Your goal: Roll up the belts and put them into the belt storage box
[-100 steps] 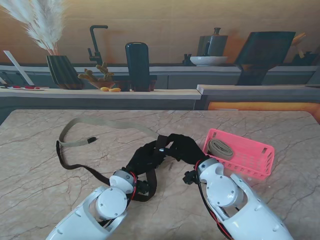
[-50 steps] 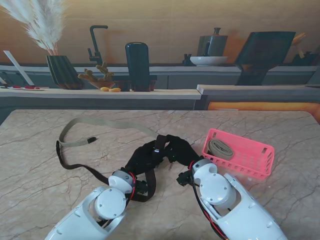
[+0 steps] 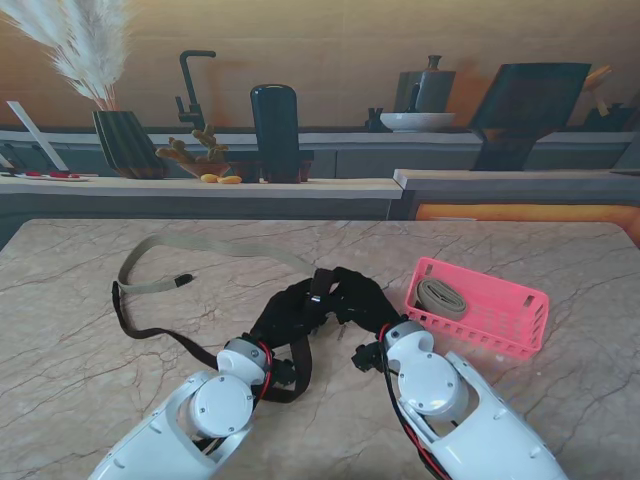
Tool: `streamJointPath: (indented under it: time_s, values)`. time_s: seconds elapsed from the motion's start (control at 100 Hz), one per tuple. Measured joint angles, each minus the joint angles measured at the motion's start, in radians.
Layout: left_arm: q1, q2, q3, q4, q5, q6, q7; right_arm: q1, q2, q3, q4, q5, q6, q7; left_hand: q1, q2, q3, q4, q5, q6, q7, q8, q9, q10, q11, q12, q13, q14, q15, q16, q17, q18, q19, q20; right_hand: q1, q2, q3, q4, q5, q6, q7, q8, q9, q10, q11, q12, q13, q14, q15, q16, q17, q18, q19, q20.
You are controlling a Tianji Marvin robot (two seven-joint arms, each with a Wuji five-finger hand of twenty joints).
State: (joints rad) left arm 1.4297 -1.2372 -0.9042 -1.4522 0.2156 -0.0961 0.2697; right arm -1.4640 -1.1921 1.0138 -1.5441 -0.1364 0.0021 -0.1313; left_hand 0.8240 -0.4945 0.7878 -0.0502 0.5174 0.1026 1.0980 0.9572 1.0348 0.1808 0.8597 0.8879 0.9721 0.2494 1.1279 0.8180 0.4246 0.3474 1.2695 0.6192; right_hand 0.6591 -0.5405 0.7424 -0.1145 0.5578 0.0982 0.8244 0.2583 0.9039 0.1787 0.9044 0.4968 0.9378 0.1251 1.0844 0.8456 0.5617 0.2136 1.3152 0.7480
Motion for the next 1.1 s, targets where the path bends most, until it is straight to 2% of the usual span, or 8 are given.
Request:
streamJointPath:
  time_s: [0.43, 0.55, 0.65, 0.75, 0.85, 0.93, 1.0, 1.1]
  values:
    - [-0.006, -0.001, 0.000, -0.001, 0.000, 0.004, 0.002, -0.012, -0.018, 0.000, 0.014, -0.032, -0.085, -0.086, 0.000, 0.000, -0.002, -0.003, -0.003, -0.031, -0.003, -0.009, 0.000, 0.000, 0.000, 0.000, 0.000, 0.000, -0.001, 0.000, 0.000, 0.001, 0.000, 0.000, -0.025, 0.004, 0.008, 0.002, -0.004, -0.004, 0.041, 0.018, -0.048, -0.005, 0.001, -0.001, -0.020, -0.031, -0.011, -0.001, -0.009, -0.030, -0.022, 0.000]
    - [-0.006, -0.001, -0.001, -0.001, 0.002, 0.004, 0.003, -0.017, -0.019, 0.004, 0.008, -0.032, -0.096, -0.094, 0.000, 0.000, -0.005, -0.003, -0.005, -0.040, -0.003, -0.007, 0.000, 0.000, 0.000, 0.000, 0.000, 0.000, -0.002, 0.000, 0.000, 0.001, 0.000, 0.000, -0.025, 0.006, 0.005, -0.016, -0.004, -0.075, 0.068, 0.018, -0.047, 0.010, 0.000, -0.014, -0.020, -0.031, -0.011, -0.001, -0.009, -0.031, -0.025, 0.000]
    - [-0.006, -0.001, -0.001, -0.001, 0.001, 0.008, 0.004, -0.022, -0.020, 0.009, 0.003, -0.031, -0.104, -0.100, 0.000, -0.001, -0.011, -0.007, -0.006, -0.042, 0.008, 0.007, -0.001, 0.004, 0.000, 0.000, 0.000, 0.000, -0.003, 0.000, 0.000, 0.001, 0.000, 0.000, 0.052, 0.013, -0.008, -0.030, 0.052, -0.169, 0.125, -0.004, 0.011, 0.013, -0.026, -0.029, 0.016, -0.029, -0.017, -0.013, 0.015, -0.031, -0.028, 0.000]
    - [-0.006, -0.002, -0.002, -0.001, -0.003, 0.013, 0.007, -0.025, -0.020, 0.010, -0.003, -0.025, -0.113, -0.102, 0.000, -0.001, -0.024, -0.008, -0.006, -0.035, 0.009, 0.007, -0.002, 0.005, 0.000, 0.001, 0.000, 0.000, -0.016, 0.000, 0.000, 0.001, 0.000, 0.000, 0.079, 0.011, -0.005, -0.044, 0.104, -0.183, 0.128, -0.033, 0.081, 0.000, -0.027, -0.047, 0.063, -0.021, -0.026, -0.024, 0.032, -0.031, -0.034, 0.000]
    - [-0.005, -0.003, -0.003, -0.001, -0.008, 0.014, 0.010, -0.025, -0.021, 0.008, -0.003, -0.023, -0.137, -0.103, 0.013, -0.001, -0.050, -0.004, -0.004, -0.034, -0.044, -0.090, -0.013, 0.004, -0.012, -0.013, -0.012, 0.014, -0.086, -0.024, -0.024, 0.001, -0.030, -0.001, 0.079, 0.009, 0.008, -0.072, 0.125, -0.200, 0.129, -0.041, 0.093, -0.001, -0.068, -0.061, 0.066, -0.019, -0.050, -0.028, 0.040, -0.031, -0.044, -0.003]
    - [-0.004, -0.006, -0.005, -0.001, -0.012, 0.014, 0.014, -0.025, -0.022, 0.008, 0.000, -0.047, -0.167, -0.113, 0.009, 0.003, -0.078, -0.004, -0.037, -0.037, -0.162, -0.216, -0.075, 0.003, -0.105, -0.048, -0.093, 0.038, -0.173, -0.049, -0.087, 0.005, -0.084, -0.014, 0.079, -0.004, 0.015, -0.074, 0.139, -0.206, 0.129, -0.046, 0.115, -0.004, -0.099, -0.076, 0.075, -0.018, -0.068, -0.033, 0.044, -0.031, -0.047, -0.011]
    - [0.001, -0.007, -0.012, -0.005, -0.018, 0.014, 0.013, -0.028, -0.024, 0.015, 0.000, -0.095, -0.185, -0.136, -0.068, 0.064, -0.148, -0.005, -0.081, -0.027, -0.336, -0.309, -0.227, 0.022, -0.237, -0.205, -0.193, 0.039, -0.274, -0.069, -0.144, 0.009, -0.143, -0.032, 0.079, -0.012, 0.015, -0.095, 0.146, -0.216, 0.129, -0.048, 0.137, -0.022, -0.111, -0.097, 0.076, -0.018, -0.071, -0.039, 0.051, -0.031, -0.052, -0.011]
    - [0.016, -0.006, -0.036, -0.023, -0.022, 0.014, -0.008, -0.042, -0.027, 0.044, -0.021, -0.126, -0.191, -0.152, -0.142, 0.080, -0.261, -0.004, -0.171, -0.018, -0.509, -0.415, -0.425, 0.022, -0.408, -0.371, -0.359, 0.041, -0.465, -0.127, -0.233, 0.010, -0.239, -0.070, 0.077, -0.013, 0.015, -0.095, 0.148, -0.216, 0.129, -0.048, 0.147, -0.036, -0.116, -0.097, 0.076, -0.019, -0.083, -0.039, 0.051, -0.031, -0.057, -0.011]
